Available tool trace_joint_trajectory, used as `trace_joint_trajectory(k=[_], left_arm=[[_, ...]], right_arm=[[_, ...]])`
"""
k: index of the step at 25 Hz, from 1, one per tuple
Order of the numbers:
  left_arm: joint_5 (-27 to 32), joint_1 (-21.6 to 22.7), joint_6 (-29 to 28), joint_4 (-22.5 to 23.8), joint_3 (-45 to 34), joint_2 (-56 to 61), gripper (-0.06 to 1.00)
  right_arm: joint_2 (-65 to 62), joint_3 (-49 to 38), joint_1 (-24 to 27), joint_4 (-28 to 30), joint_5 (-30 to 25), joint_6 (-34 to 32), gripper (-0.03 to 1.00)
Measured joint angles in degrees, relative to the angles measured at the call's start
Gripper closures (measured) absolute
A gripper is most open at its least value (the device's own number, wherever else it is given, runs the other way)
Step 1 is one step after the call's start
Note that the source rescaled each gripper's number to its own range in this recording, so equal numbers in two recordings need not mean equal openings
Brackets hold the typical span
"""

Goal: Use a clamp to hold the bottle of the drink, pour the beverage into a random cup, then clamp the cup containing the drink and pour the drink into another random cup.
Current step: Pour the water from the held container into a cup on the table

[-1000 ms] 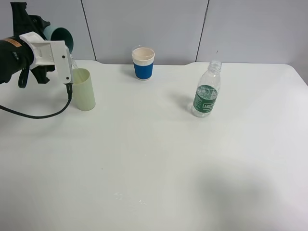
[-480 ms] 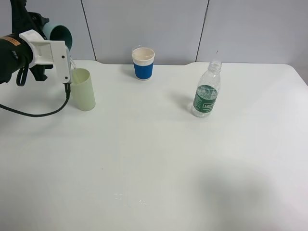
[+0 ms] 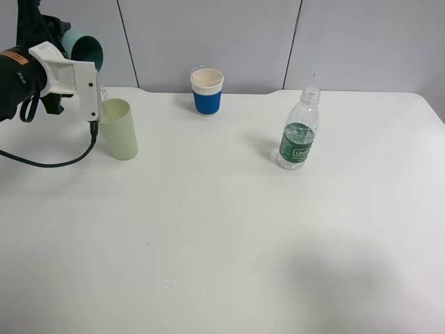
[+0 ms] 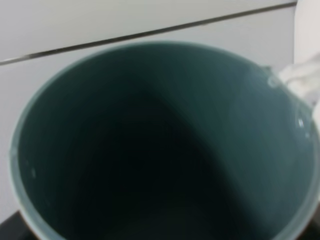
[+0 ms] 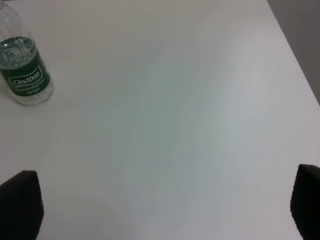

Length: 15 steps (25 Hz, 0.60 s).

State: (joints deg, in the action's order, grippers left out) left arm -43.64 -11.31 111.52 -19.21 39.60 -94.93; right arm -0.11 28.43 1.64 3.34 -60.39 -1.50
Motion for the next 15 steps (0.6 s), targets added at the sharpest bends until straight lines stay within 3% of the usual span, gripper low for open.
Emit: trace_joint_trajectory(k=[15], left_arm=[[-2.54, 0.0, 3.26, 5.12, 0.0, -0.18, 0.93]], right_arm=[[0.0, 0.0, 0.0, 0.0, 0.0, 0.0, -0.02]])
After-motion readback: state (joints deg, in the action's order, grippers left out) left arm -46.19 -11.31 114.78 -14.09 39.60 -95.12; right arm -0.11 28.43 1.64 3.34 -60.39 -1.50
